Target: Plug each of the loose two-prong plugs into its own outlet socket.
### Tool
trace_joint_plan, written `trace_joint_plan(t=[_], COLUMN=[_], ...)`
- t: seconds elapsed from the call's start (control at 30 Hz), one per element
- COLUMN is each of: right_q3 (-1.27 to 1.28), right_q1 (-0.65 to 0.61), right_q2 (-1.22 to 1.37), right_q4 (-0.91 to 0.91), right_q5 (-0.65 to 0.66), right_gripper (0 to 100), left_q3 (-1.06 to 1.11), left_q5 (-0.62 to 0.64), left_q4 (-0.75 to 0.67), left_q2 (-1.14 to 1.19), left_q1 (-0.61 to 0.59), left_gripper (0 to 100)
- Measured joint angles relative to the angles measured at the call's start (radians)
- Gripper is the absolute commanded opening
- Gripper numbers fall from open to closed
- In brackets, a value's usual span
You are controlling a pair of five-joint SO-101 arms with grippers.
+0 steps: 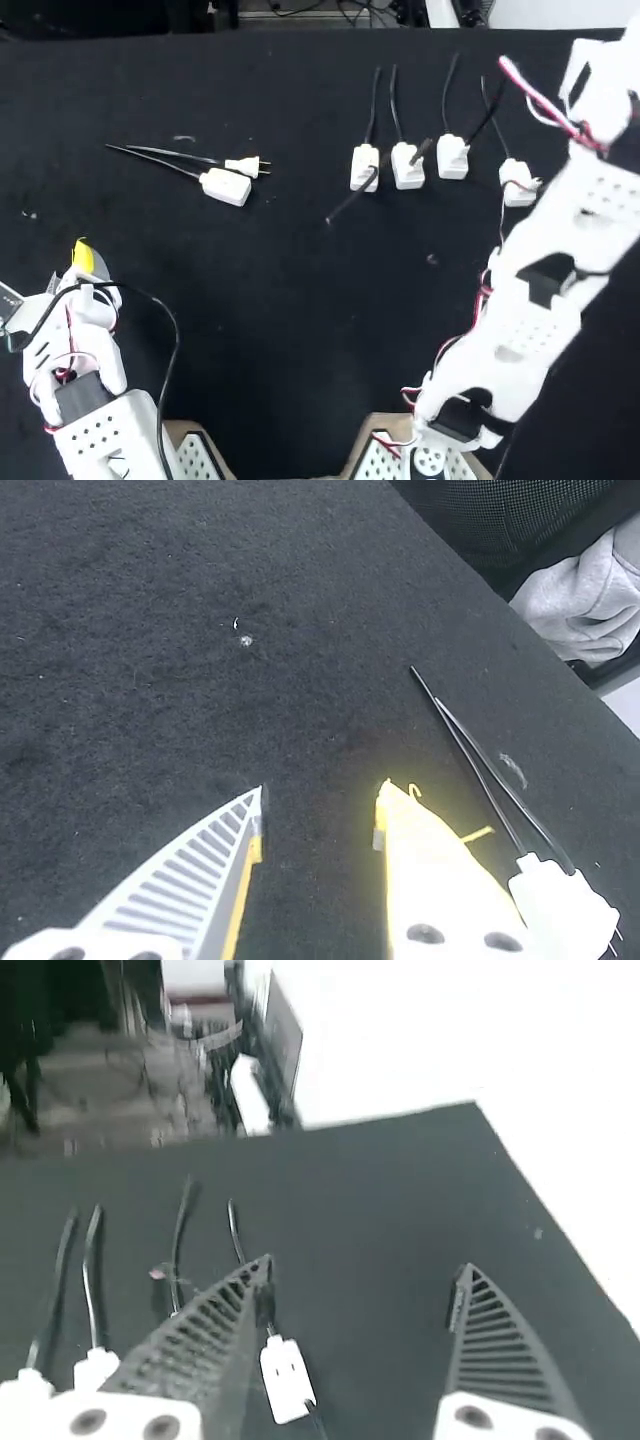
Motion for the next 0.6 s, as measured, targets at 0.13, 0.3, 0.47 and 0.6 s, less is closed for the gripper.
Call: trace_joint_plan(t=[0.13,0.3,0.47,0.6], right_q3=[0.011,0.193,0.489,0.761], right_q1=[-0.028,-0.123,-0.290,-0.499], right_q2=[-0.133,-0.370,-0.695,-0.927], right_q4=[0.003,0.003,0.003,0.000], right_q5=[-0.012,-0.015,-0.015,-0.017], right_gripper=[25.4,25.4,25.4,25.4], left_q3=[0.000,0.000,0.000,0.000], left_q5=[0.000,0.000,0.000,0.000], left_q4=[0.000,0.000,0.000,0.000], left_q2=[0.000,0.000,0.000,0.000], left_q1=[0.000,0.000,0.000,0.000], left_gripper=[19,19,19,19])
